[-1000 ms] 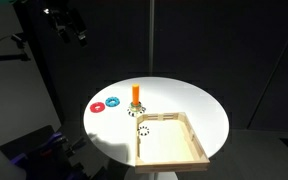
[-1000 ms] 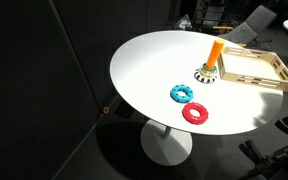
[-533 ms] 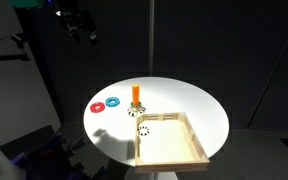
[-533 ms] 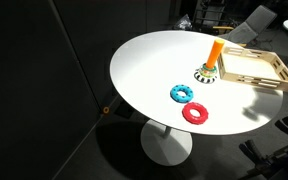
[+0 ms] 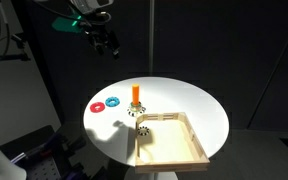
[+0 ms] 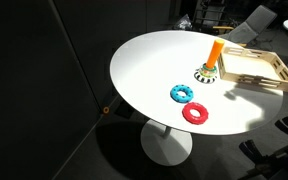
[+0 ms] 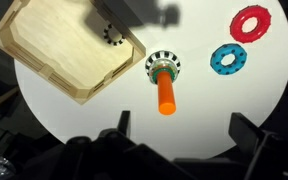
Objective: Put the green ring in the box.
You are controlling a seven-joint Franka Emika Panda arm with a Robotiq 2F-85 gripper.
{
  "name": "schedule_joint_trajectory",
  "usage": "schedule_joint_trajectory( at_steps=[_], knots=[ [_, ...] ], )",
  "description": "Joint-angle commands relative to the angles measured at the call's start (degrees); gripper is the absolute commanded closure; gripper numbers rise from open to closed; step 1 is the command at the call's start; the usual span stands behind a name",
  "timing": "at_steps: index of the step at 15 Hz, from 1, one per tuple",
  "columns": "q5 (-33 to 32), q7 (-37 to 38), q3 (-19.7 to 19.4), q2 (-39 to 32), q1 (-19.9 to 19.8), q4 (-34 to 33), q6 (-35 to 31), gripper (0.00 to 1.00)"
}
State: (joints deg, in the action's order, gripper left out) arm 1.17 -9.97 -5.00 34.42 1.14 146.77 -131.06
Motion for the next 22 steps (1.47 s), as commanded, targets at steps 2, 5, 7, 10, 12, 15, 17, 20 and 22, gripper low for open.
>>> schedule_joint_trajectory(
  at_steps=[2, 5, 7, 10, 12, 15, 17, 20, 22],
  knots=[
    [1.23, 1.21, 0.04, -7.7, 0.01, -5.64, 0.88, 0.0],
    [0.62, 0.42, 0.31, -7.07, -0.3, -3.79, -0.27, 0.0],
    [0.63, 0.43, 0.32, -7.57, -0.31, -4.45, -0.22, 0.0],
    [0.04, 1.99, 0.38, -11.13, -1.31, -5.26, -0.96, 0.0],
    [0.56, 1.92, 0.15, -13.71, -1.45, -5.34, -1.78, 0.0],
    [1.19, 1.39, -0.08, -17.91, -1.58, -5.23, -4.32, 0.0],
    [1.74, 0.89, -0.12, -20.64, -1.46, -4.93, -7.22, 0.0],
    [4.04, 0.04, -0.12, -25.28, -1.06, -5.03, -11.58, 0.0],
    [6.34, -0.93, 0.0, -27.83, -0.74, -4.93, -14.77, 0.0]
  ],
)
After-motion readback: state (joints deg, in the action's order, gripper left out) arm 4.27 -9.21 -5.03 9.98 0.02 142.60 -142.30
